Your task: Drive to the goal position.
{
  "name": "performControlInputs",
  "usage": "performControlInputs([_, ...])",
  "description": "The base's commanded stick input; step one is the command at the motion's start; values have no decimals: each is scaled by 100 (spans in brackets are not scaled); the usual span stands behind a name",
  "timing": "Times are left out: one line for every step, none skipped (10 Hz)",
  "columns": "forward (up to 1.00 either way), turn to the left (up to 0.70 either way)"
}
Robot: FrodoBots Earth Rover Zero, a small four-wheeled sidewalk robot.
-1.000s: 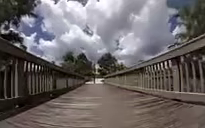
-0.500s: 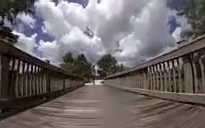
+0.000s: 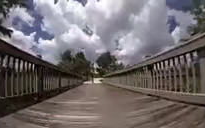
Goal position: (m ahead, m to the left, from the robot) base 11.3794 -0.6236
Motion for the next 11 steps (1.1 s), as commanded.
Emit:
performControlInputs([70, 0])
performControlInputs([70, 0])
performControlInputs([70, 0])
performControlInputs([70, 0])
performControlInputs([70, 0])
performControlInputs([70, 0])
performControlInputs([70, 0])
performControlInputs([70, 0])
performControlInputs([70, 0])
performControlInputs([70, 0])
performControlInputs([70, 0])
